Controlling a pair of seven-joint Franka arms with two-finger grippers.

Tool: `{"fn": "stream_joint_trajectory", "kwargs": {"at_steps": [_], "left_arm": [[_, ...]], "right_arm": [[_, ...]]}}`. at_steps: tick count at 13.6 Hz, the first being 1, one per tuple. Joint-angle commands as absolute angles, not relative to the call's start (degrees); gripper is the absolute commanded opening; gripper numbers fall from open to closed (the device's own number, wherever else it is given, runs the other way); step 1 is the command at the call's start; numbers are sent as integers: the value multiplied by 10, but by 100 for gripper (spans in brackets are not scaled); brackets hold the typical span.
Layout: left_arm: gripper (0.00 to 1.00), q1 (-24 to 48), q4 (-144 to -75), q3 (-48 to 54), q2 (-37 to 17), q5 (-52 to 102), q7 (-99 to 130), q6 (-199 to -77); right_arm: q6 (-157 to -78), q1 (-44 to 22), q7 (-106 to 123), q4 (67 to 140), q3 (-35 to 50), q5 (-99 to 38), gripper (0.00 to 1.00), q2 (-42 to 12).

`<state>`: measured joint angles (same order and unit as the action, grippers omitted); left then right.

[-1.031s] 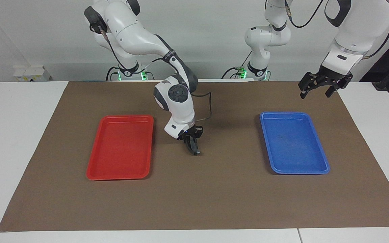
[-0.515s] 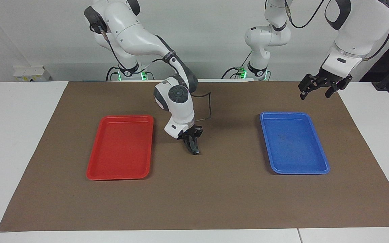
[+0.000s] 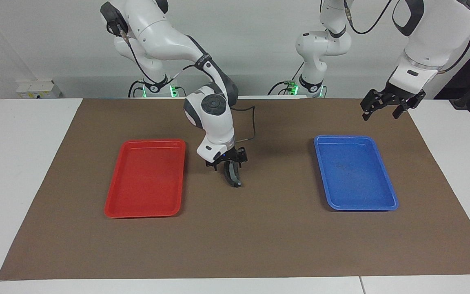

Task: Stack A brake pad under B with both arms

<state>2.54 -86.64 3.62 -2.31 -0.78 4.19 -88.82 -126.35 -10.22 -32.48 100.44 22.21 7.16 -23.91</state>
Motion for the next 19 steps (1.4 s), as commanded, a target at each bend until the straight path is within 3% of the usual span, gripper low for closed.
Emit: {"fn": "stream_joint_trajectory", "kwargs": {"at_steps": [1, 5, 8, 12, 15, 19], "left_arm": [[100, 29, -882, 31, -7, -1, 39, -885], [100, 29, -883, 31, -7, -1, 38, -885], [100, 30, -883, 31, -7, -1, 37, -884], [100, 30, -882, 31, -8, -1, 37, -884], [100, 29, -882, 31, -7, -1, 33, -883], [100, 30, -882, 31, -7, -1, 33, -883]], "right_arm": [[-1183, -81, -290, 1004, 192, 75, 100, -165], [-1037, -49, -164, 1004, 114, 31, 100, -85], [-970, -44, -53, 1004, 15, -18, 100, -23], [-903, -43, -19, 1002, -41, -15, 100, 33], [-831, -42, 19, 962, -68, -13, 100, 43], [-837, -40, 21, 959, -81, -9, 100, 46]]}}
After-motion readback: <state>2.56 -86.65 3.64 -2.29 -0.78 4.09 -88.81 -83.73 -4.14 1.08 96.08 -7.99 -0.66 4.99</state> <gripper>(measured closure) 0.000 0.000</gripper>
